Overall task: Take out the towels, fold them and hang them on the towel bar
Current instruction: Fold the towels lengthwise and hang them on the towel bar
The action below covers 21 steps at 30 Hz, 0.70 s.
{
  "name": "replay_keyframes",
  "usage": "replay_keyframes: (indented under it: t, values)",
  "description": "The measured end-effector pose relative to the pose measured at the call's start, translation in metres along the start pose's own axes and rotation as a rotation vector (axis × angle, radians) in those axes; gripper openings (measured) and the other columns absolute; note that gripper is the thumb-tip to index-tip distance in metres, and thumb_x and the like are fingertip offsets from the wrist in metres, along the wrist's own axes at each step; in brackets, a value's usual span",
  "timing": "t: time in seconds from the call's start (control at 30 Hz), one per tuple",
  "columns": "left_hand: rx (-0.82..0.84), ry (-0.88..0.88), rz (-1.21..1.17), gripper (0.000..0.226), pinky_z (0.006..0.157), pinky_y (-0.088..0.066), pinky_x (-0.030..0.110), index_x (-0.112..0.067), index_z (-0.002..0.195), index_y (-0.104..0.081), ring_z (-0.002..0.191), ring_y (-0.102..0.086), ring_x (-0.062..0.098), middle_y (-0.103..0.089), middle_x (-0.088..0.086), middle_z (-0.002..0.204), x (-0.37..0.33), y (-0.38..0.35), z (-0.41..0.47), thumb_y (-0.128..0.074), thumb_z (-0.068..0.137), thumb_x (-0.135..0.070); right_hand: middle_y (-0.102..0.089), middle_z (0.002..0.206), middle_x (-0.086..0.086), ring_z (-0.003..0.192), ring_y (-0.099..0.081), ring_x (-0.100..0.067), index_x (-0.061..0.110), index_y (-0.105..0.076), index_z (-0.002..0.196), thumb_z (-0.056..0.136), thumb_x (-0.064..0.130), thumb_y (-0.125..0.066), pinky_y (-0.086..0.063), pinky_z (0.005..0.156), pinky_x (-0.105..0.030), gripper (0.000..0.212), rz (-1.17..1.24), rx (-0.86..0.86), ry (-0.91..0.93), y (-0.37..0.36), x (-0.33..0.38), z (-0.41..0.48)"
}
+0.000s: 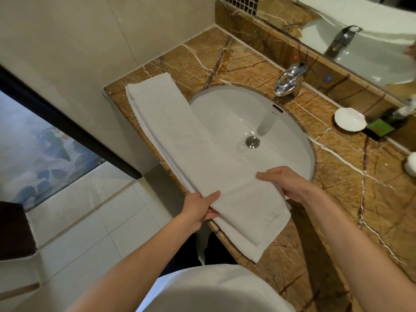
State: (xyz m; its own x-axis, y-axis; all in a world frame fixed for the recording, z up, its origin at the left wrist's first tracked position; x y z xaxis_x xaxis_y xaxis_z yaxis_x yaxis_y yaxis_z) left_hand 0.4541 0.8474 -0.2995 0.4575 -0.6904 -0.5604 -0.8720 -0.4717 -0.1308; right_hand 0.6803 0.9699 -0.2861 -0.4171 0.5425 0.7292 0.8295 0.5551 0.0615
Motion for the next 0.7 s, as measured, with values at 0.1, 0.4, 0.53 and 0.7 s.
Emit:
replay_keyframes:
  t: [0.1, 0.4, 0.53, 0.7]
  values:
    - [-0.003, 0.001, -0.029, 0.025, 0.065, -0.06, 0.04, -0.002, 0.097, -0.062, 0.079, -0.071, 0.027, -0.071, 0.015, 0.092, 0.0, -0.002, -0.003, -0.076, 0.079, -0.012, -0.043, 0.049, -0.001, 0.042, -0.041, -0.017, 0.018, -0.042, 0.047, 0.062, 0.057, -0.08, -0.031, 0.045, -0.021, 0.056, -0.182, -0.156, 0.052, 0.009, 0.006, -0.001]
    - [0.234, 0.088, -0.129, 0.029, 0.074, -0.059, 0.037, -0.002, 0.111, -0.058, 0.094, -0.07, 0.027, -0.072, 0.014, 0.101, 0.012, -0.024, -0.017, -0.068, 0.086, -0.011, -0.031, 0.046, 0.004, 0.038, -0.029, -0.011, 0.018, -0.035, 0.056, 0.086, 0.059, -0.054, -0.024, 0.049, -0.027, 0.055, -0.48, -0.33, 0.079, 0.013, -0.005, 0.0]
    - [0.137, 0.049, -0.084, 0.02, 0.067, -0.059, 0.032, -0.002, 0.099, -0.063, 0.086, -0.071, 0.025, -0.074, 0.011, 0.092, 0.015, -0.018, -0.017, -0.072, 0.081, -0.007, -0.036, 0.053, -0.003, 0.048, -0.036, -0.017, 0.013, -0.038, 0.059, 0.09, 0.053, -0.053, -0.024, 0.051, -0.031, 0.052, -0.54, -0.341, 0.11, 0.012, -0.006, -0.003]
    - [0.02, 0.026, -0.036, 0.025, 0.065, -0.06, 0.034, -0.001, 0.099, -0.064, 0.08, -0.071, 0.024, -0.072, 0.013, 0.094, 0.013, -0.013, -0.016, -0.076, 0.078, -0.007, -0.038, 0.052, -0.004, 0.048, -0.038, -0.018, 0.012, -0.04, 0.058, 0.092, 0.055, -0.048, -0.026, 0.051, -0.032, 0.055, -0.601, -0.363, 0.118, 0.011, -0.002, -0.004]
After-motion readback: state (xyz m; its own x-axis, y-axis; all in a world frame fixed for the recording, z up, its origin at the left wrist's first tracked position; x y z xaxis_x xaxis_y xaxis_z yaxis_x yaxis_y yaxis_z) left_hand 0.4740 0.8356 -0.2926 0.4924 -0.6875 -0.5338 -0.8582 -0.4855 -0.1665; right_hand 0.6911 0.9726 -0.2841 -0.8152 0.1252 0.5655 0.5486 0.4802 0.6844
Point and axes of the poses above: each hand's wrist, its own z-axis towards the middle knuckle, its own y-axis out of the back of the hand, x = y × z, the point moved 6 cm from there along z, towards the middle knuckle
